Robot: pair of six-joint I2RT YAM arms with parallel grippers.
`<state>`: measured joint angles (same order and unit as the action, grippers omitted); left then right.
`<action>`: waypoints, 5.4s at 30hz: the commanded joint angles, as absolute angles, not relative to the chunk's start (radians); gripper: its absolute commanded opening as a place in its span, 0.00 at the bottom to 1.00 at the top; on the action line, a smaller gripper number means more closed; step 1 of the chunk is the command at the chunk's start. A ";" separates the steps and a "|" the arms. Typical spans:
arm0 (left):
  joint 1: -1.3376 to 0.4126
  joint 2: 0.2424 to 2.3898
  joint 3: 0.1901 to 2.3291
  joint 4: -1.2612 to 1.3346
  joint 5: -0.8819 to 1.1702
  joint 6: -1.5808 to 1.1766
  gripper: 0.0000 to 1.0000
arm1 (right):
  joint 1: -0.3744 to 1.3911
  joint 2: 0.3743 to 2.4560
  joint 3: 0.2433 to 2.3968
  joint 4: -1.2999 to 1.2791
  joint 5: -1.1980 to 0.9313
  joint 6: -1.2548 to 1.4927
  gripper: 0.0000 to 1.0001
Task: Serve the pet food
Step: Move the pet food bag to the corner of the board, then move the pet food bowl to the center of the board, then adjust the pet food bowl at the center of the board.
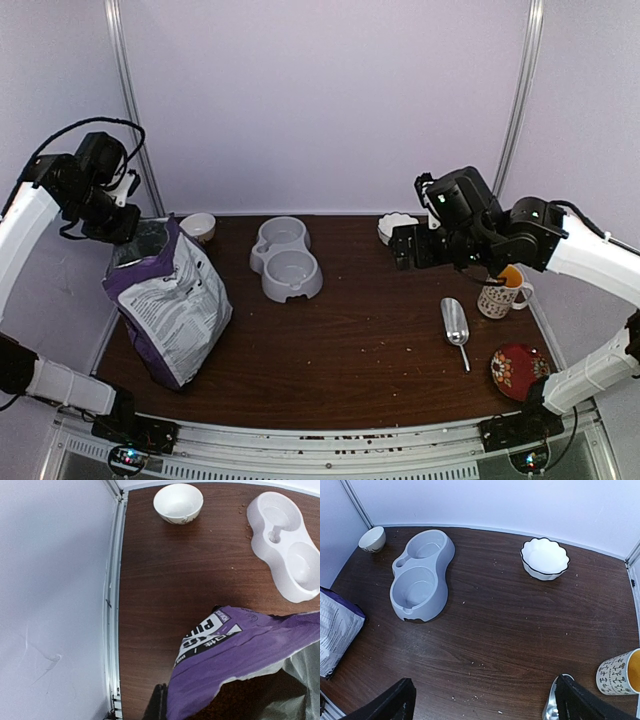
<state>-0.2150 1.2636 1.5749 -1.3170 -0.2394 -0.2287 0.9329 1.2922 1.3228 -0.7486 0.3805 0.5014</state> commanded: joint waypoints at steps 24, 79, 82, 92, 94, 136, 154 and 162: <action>-0.126 1.118 1.395 -1.166 -0.394 -0.349 0.02 | 0.892 1.217 1.141 -0.778 0.330 0.623 1.00; -0.126 0.690 1.038 -0.951 -0.156 -0.365 0.98 | 0.837 2.427 2.221 -0.713 0.060 0.717 0.76; -0.125 0.693 1.047 -0.955 -0.134 -0.370 0.98 | 0.836 2.459 2.246 -0.728 0.040 0.767 0.68; -0.126 0.690 1.082 -0.980 -0.119 -0.367 0.98 | 0.851 2.468 2.210 -0.826 0.052 0.764 0.54; -0.126 0.690 1.087 -0.982 -0.118 -0.365 0.98 | 0.858 2.442 2.170 -0.820 0.051 0.759 0.49; -0.125 0.702 1.147 -1.009 -0.111 -0.332 0.98 | 1.131 1.932 1.543 -0.889 0.020 0.304 0.89; -0.125 0.710 1.140 -1.013 -0.075 -0.329 0.98 | 1.051 2.112 1.719 -0.807 -0.023 0.048 0.72; -0.126 0.708 1.147 -1.018 -0.073 -0.328 0.98 | 1.035 2.180 1.764 -0.793 -0.024 0.038 0.50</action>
